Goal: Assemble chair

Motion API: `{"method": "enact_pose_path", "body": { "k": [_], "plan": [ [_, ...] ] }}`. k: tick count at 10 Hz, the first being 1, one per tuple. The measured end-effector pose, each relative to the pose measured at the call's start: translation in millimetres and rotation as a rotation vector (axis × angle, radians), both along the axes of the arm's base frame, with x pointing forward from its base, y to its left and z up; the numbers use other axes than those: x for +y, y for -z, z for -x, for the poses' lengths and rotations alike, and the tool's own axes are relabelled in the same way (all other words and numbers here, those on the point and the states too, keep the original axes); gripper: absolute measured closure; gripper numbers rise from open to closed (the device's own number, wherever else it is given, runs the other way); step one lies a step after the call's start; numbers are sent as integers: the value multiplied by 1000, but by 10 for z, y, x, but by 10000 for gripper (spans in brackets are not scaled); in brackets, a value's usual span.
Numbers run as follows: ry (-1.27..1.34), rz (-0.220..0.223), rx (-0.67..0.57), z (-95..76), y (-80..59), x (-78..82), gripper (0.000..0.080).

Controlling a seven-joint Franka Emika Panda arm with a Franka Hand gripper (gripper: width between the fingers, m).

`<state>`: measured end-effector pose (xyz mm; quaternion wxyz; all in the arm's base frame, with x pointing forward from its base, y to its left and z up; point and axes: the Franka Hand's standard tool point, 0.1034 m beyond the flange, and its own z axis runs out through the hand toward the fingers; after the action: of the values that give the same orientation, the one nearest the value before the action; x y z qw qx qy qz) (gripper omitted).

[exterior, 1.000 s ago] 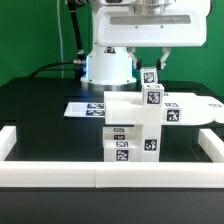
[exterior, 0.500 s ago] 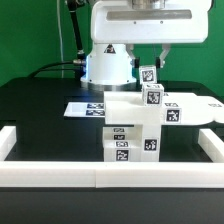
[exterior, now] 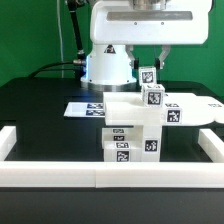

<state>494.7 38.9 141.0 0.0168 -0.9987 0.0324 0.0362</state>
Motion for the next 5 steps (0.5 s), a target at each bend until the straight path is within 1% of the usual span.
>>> {"method": "enact_pose_path", "body": {
  "k": [5],
  "plan": [
    [-14,3,1,-11,16,-14,514]
  ]
}}
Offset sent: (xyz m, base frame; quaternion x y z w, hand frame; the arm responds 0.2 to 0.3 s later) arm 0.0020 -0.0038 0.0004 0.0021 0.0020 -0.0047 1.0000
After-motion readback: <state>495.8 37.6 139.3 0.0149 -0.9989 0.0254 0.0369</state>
